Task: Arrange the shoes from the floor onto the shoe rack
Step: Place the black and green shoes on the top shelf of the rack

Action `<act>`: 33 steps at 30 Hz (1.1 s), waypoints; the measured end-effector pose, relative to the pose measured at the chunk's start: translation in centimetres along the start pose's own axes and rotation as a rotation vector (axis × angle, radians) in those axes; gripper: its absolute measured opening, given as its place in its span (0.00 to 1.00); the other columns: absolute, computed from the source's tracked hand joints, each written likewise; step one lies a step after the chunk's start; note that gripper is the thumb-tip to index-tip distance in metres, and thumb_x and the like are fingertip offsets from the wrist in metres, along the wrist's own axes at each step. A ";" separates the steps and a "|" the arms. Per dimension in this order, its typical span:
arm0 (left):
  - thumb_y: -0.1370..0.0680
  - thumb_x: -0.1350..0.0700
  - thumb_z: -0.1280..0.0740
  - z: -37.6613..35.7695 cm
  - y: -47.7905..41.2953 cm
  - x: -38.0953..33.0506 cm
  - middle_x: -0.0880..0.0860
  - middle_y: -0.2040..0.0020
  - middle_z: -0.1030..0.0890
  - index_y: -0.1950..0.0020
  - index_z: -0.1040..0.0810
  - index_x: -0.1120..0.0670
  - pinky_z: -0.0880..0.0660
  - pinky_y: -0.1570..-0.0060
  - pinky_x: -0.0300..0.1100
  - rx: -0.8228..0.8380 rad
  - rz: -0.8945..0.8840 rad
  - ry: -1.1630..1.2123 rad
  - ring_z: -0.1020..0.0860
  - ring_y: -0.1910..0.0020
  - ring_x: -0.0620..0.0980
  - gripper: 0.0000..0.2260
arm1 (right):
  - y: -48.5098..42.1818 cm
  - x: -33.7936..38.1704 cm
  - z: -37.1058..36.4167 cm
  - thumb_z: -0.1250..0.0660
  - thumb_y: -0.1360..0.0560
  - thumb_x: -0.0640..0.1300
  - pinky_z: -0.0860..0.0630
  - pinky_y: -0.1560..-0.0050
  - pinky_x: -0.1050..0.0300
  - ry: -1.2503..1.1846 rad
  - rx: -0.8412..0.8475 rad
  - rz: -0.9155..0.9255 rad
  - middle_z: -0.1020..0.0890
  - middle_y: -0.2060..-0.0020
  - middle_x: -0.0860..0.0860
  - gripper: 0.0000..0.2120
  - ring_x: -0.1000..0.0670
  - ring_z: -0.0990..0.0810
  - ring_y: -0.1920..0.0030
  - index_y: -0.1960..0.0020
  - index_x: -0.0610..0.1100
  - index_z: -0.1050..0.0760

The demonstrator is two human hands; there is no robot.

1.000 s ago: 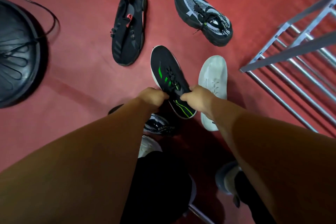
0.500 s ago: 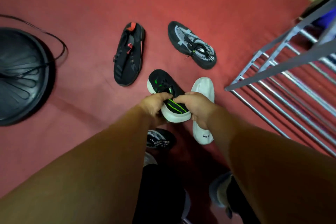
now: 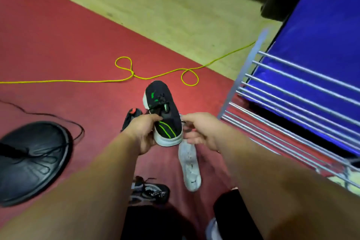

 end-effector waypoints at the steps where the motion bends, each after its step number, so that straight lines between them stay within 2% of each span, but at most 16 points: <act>1: 0.20 0.59 0.37 -0.8 1.7 -1.4 0.58 0.47 0.13 0.37 0.19 0.58 0.18 0.63 0.46 0.012 -0.039 -0.002 0.13 0.54 0.55 0.14 | 1.7 1.2 0.4 0.31 0.22 0.52 0.21 0.64 0.60 -0.004 0.007 0.027 0.21 0.61 0.51 0.08 0.48 0.20 0.61 0.51 0.48 0.21; 3: 0.20 0.60 0.37 -2.3 5.1 -4.2 0.59 0.46 0.14 0.36 0.20 0.57 0.18 0.60 0.47 0.026 -0.113 -0.016 0.14 0.52 0.56 0.15 | 5.2 3.3 1.5 0.32 0.22 0.54 0.23 0.67 0.62 -0.016 0.007 0.079 0.20 0.58 0.51 0.10 0.49 0.22 0.62 0.49 0.48 0.20; 6: 0.21 0.60 0.39 -5.6 10.2 -7.7 0.60 0.46 0.14 0.35 0.20 0.59 0.17 0.55 0.50 0.070 -0.212 -0.045 0.14 0.50 0.58 0.16 | 10.7 6.3 3.9 0.31 0.22 0.56 0.20 0.65 0.60 -0.032 -0.042 0.173 0.15 0.46 0.50 0.18 0.48 0.17 0.57 0.40 0.46 0.19; 7: 0.20 0.61 0.39 -6.6 11.9 -8.7 0.60 0.47 0.14 0.36 0.20 0.59 0.17 0.56 0.50 0.080 -0.243 -0.044 0.14 0.51 0.57 0.15 | 12.6 7.1 4.9 0.30 0.23 0.57 0.20 0.65 0.59 -0.034 -0.057 0.207 0.15 0.44 0.49 0.18 0.48 0.16 0.56 0.40 0.47 0.19; 11: 0.19 0.64 0.39 -11.2 18.4 -11.6 0.57 0.54 0.12 0.40 0.20 0.57 0.18 0.66 0.45 0.108 -0.382 -0.056 0.13 0.61 0.53 0.12 | 19.9 9.1 9.7 0.29 0.23 0.54 0.20 0.61 0.55 -0.059 -0.144 0.311 0.16 0.46 0.47 0.14 0.48 0.17 0.60 0.43 0.46 0.22; 15: 0.18 0.62 0.36 -16.5 22.6 -12.0 0.56 0.55 0.12 0.41 0.20 0.58 0.18 0.64 0.43 0.171 -0.441 -0.074 0.13 0.61 0.52 0.09 | 26.7 8.8 16.1 0.31 0.21 0.52 0.20 0.59 0.53 -0.104 -0.278 0.369 0.17 0.46 0.45 0.17 0.46 0.17 0.59 0.38 0.42 0.24; 19: 0.18 0.58 0.34 -23.2 24.6 -10.4 0.56 0.50 0.13 0.38 0.19 0.57 0.19 0.52 0.47 0.285 -0.446 -0.136 0.13 0.53 0.53 0.10 | 33.1 5.9 23.9 0.33 0.20 0.58 0.17 0.55 0.50 -0.149 -0.460 0.371 0.17 0.45 0.43 0.20 0.45 0.16 0.58 0.39 0.42 0.22; 23: 0.19 0.57 0.34 -30.4 25.4 -6.9 0.57 0.48 0.13 0.38 0.18 0.57 0.19 0.42 0.52 0.431 -0.408 -0.220 0.14 0.50 0.55 0.11 | 39.4 1.2 31.2 0.35 0.21 0.64 0.18 0.56 0.50 -0.219 -0.651 0.334 0.16 0.48 0.44 0.25 0.43 0.15 0.58 0.42 0.42 0.22; 29: 0.20 0.55 0.32 -39.9 27.2 -0.5 0.59 0.47 0.14 0.40 0.17 0.57 0.20 0.41 0.55 0.656 -0.302 -0.401 0.14 0.51 0.57 0.12 | 49.9 -7.7 38.5 0.36 0.20 0.64 0.18 0.59 0.51 -0.305 -0.948 0.232 0.16 0.52 0.45 0.25 0.44 0.15 0.60 0.42 0.42 0.22; 33: 0.22 0.56 0.30 -45.8 29.5 3.0 0.61 0.49 0.13 0.42 0.17 0.58 0.19 0.44 0.55 0.770 -0.269 -0.502 0.14 0.53 0.58 0.11 | 54.7 -12.5 40.6 0.38 0.18 0.60 0.21 0.61 0.53 -0.359 -1.071 0.188 0.19 0.54 0.44 0.22 0.44 0.18 0.64 0.43 0.41 0.23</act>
Point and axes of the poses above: each hand's wrist, its own y-axis away from the middle knuckle, its own z-axis out of the back of the hand, x = y × z, the point moved 9 cm from there along -y, towards the middle knuckle
